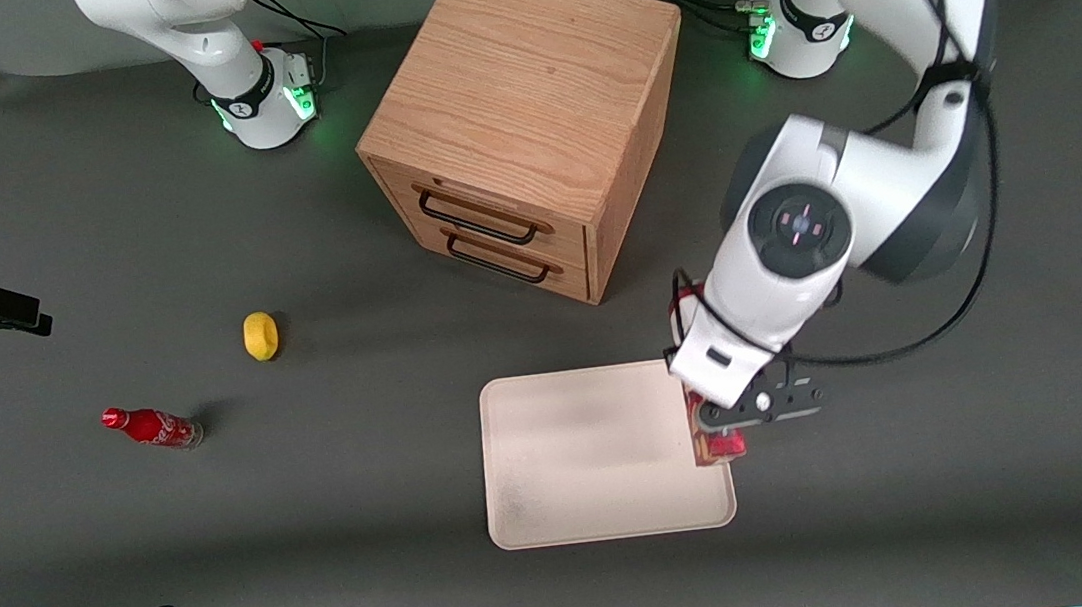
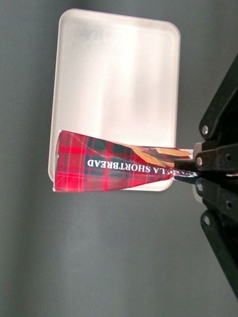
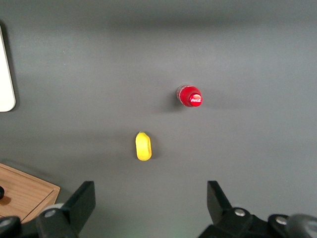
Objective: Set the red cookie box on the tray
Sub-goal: 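Carry the held box over the white tray with the left gripper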
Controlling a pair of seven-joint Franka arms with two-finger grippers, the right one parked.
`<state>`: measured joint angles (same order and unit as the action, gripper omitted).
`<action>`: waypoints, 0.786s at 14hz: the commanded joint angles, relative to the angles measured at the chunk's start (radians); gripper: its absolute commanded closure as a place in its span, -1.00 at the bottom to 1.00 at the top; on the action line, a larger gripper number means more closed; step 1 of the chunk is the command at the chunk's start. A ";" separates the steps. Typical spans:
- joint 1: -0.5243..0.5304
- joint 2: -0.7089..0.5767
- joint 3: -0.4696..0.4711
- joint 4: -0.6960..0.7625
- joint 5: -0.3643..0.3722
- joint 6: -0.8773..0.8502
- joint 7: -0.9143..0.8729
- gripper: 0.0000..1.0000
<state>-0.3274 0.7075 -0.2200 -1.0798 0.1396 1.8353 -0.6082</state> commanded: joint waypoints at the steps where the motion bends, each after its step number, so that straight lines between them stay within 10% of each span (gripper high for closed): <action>1: -0.006 0.062 0.010 -0.023 0.020 0.108 -0.007 1.00; 11: 0.021 0.179 0.010 -0.089 0.115 0.311 0.002 1.00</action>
<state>-0.3043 0.8916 -0.2105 -1.1659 0.2353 2.1260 -0.6057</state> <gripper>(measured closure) 0.978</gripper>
